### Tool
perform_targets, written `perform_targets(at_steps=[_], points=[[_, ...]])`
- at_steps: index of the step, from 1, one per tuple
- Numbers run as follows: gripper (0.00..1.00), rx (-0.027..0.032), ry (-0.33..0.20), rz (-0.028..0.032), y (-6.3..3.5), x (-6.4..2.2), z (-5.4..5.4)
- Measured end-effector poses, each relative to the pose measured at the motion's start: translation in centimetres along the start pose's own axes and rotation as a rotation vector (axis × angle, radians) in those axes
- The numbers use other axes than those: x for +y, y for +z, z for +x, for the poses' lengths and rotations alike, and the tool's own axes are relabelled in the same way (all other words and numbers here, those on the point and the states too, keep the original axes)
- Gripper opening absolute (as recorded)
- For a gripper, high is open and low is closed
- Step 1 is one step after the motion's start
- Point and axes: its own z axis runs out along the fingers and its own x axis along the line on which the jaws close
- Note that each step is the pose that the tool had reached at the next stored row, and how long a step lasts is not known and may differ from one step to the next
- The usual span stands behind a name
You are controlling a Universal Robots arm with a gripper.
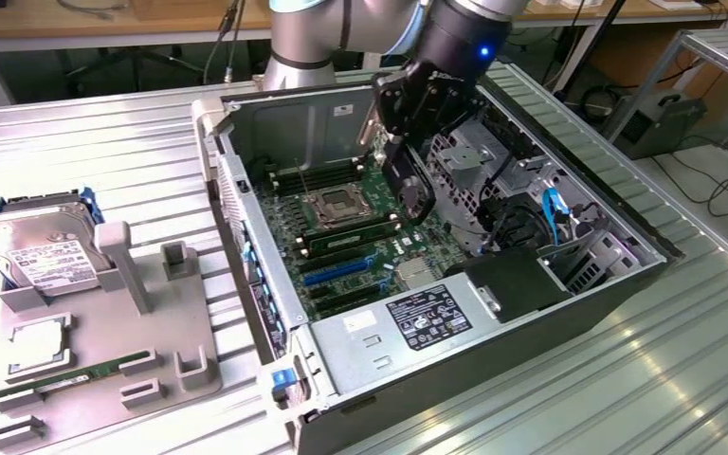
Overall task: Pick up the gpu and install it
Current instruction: 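Pick up the gpu and move the gpu toward the slot, then insert the gpu into the slot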
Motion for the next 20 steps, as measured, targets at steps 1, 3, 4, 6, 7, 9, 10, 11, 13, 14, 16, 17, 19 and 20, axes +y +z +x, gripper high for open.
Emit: perform_targets(at_steps=[1,3,4,6,7,9,10,11,13,14,16,17,19,20], points=[[0.27,-0.0491,-0.003,-0.0035,0.19,0.05,-0.41],[0.27,-0.1126,-0.006,-0.0081,0.22,0.04,-0.39],[0.27,-0.1237,-0.007,-0.0089,0.23,0.05,-0.39],[0.27,-0.1450,-0.008,-0.0106,0.25,0.04,-0.39],[0.27,-0.1481,-0.008,-0.0110,0.25,0.05,-0.39],[0.27,-0.1483,-0.008,-0.0109,0.25,0.05,-0.40],[0.27,-0.1487,-0.008,-0.0108,0.24,0.04,-0.39],[0.27,-0.1491,-0.008,-0.0108,0.24,0.04,-0.39],[0.27,-0.1493,-0.008,-0.0109,0.24,0.04,-0.39],[0.27,-0.1494,-0.008,-0.0109,0.24,0.04,-0.39],[0.27,-0.1496,-0.008,-0.0109,0.24,0.04,-0.39],[0.27,-0.1497,-0.008,-0.0109,0.24,0.04,-0.39],[0.27,-0.1498,-0.008,-0.0109,0.24,0.04,-0.39],[0.27,-0.1500,-0.008,-0.0109,0.24,0.04,-0.39]])
